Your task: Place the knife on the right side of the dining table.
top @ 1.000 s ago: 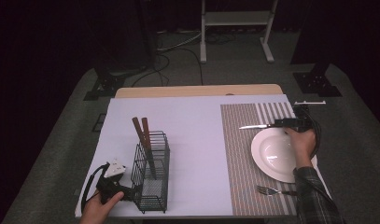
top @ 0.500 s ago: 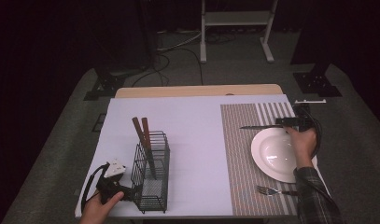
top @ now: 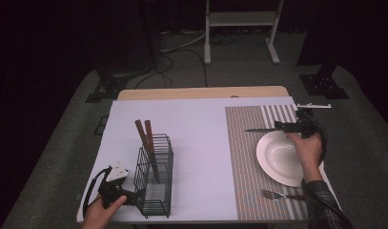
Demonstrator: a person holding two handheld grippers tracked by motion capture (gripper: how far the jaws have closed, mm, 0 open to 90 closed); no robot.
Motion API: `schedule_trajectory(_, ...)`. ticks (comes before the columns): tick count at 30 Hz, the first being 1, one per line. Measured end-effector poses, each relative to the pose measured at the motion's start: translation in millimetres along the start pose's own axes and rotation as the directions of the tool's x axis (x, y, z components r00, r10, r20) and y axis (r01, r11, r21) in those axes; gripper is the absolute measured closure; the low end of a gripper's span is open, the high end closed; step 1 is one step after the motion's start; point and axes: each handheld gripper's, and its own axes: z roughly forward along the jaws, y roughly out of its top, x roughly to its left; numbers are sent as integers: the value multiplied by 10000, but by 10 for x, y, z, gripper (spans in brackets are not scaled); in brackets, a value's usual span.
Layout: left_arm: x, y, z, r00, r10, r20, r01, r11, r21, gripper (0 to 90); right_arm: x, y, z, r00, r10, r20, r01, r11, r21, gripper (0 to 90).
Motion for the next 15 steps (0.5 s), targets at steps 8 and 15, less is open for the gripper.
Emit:
schedule_trajectory(8,0,0,-1,10000,6,1,-6,10000,0,0,369,-8,-133,9915,-1128,-644,1124,9936,-102,3)
schedule_trajectory(15,0,-1,0,10000,4,0,-4,10000,-7,0,733,-70,-248,9695,-2008,-1404,2007,9795,-148,3)
